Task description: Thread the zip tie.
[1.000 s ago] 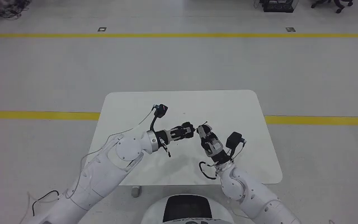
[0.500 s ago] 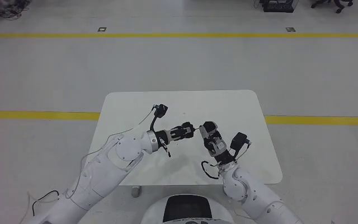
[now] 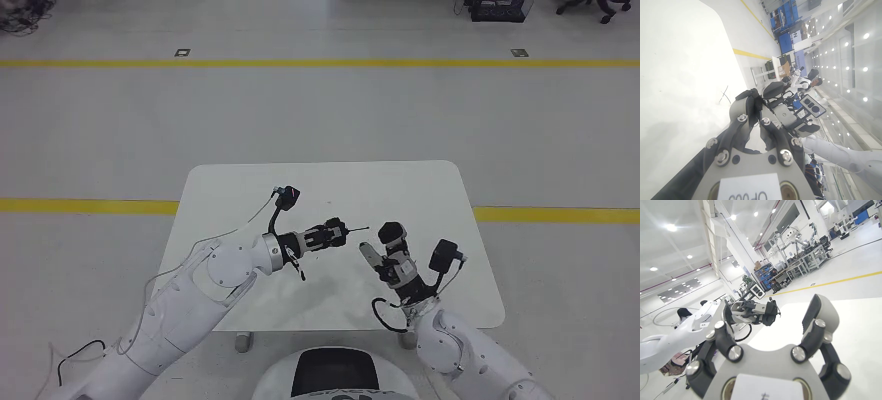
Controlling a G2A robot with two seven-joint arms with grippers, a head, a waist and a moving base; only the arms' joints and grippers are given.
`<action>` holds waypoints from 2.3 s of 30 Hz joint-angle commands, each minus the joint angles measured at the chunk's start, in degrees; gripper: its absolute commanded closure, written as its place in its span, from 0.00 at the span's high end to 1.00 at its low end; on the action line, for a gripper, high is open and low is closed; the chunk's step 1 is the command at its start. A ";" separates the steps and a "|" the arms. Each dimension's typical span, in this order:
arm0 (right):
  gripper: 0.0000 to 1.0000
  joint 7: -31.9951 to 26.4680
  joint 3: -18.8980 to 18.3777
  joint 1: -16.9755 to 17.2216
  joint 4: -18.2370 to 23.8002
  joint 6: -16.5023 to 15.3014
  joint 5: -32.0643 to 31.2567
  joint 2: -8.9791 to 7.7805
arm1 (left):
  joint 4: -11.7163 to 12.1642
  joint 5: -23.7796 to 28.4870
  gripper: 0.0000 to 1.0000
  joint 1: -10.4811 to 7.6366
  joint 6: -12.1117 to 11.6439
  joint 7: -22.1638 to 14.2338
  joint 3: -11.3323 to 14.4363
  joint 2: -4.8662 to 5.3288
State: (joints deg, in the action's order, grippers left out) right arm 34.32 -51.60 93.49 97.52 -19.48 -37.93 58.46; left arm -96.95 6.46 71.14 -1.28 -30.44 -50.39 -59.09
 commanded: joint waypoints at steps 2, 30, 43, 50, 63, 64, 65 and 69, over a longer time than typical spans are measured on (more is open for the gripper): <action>1.00 -0.05 0.00 0.00 0.02 0.00 0.01 0.00 | 0.00 0.00 0.00 0.00 0.00 0.00 0.00 0.00; 1.00 -46.82 -18.57 7.74 19.81 0.00 35.14 -9.28 | 0.00 0.00 0.00 0.00 0.00 0.00 0.00 0.00; 1.00 -59.70 -19.69 7.14 18.08 0.00 41.76 -9.03 | 0.00 0.00 0.00 0.00 0.00 0.00 0.00 0.00; 1.00 -64.82 -20.74 7.31 17.31 0.00 45.63 -8.14 | 0.00 0.00 0.00 0.00 0.00 0.00 0.00 0.00; 1.00 -73.79 -23.12 7.80 15.18 0.00 49.84 -5.56 | 0.00 0.00 0.00 0.00 0.00 0.00 0.00 0.00; 1.00 -74.31 -23.25 7.84 15.05 0.00 49.97 -5.34 | 0.00 0.00 0.00 0.00 0.00 0.00 0.00 0.00; 1.00 -74.93 -23.45 7.87 14.90 0.00 50.05 -5.06 | 0.00 0.00 0.00 0.00 0.00 0.00 0.00 0.00; 1.00 -77.07 -24.06 8.01 14.44 0.00 50.65 -4.12 | 0.00 0.00 0.00 0.00 0.00 0.00 0.00 0.00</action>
State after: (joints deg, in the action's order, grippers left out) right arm -42.19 -75.52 101.46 112.06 -19.48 12.58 54.12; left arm -96.95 6.46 71.14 -1.28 -30.44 -50.39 -59.10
